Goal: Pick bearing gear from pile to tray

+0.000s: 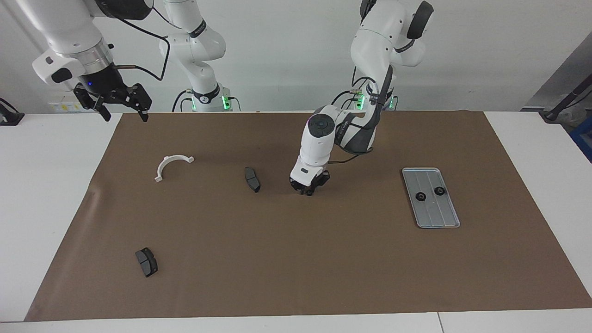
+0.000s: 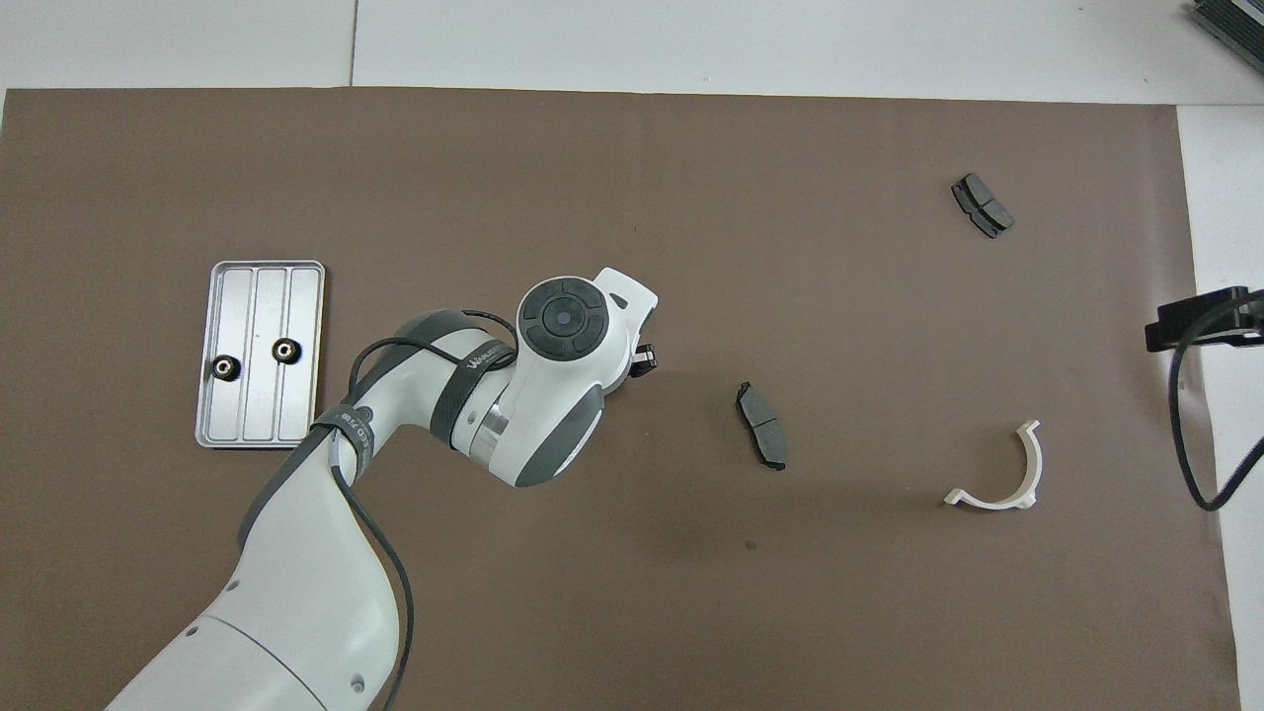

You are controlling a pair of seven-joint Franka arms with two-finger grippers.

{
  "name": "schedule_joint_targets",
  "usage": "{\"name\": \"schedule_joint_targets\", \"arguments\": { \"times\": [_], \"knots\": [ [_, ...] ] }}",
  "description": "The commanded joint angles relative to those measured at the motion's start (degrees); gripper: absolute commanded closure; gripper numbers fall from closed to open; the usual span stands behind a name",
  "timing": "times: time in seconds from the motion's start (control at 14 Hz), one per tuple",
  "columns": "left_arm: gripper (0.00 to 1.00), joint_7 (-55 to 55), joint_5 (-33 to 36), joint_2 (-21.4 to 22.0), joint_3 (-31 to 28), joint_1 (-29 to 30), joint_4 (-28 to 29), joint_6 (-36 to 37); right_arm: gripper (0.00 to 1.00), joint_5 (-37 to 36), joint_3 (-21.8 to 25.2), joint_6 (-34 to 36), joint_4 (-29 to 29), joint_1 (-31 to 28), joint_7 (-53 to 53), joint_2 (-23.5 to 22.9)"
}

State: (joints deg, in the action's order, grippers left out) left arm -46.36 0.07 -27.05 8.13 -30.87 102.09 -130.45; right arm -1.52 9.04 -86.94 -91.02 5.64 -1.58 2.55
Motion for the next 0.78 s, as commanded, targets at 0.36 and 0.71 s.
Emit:
{"name": "schedule_joint_targets", "arguments": {
  "times": [0.36, 0.71],
  "knots": [
    [0.69, -1.2, 0.7, 1.9, -0.8, -1.2, 2.4, 1.1, 0.0, 0.5, -0.4, 0.5, -1.9, 0.2, -0.4, 0.9],
    [0.69, -1.1, 0.7, 1.7, -0.9, -0.6, 2.2, 0.2, 0.0, 0.6, -0.4, 0.0, -2.1, 0.3, -0.4, 0.9]
  ]
}}
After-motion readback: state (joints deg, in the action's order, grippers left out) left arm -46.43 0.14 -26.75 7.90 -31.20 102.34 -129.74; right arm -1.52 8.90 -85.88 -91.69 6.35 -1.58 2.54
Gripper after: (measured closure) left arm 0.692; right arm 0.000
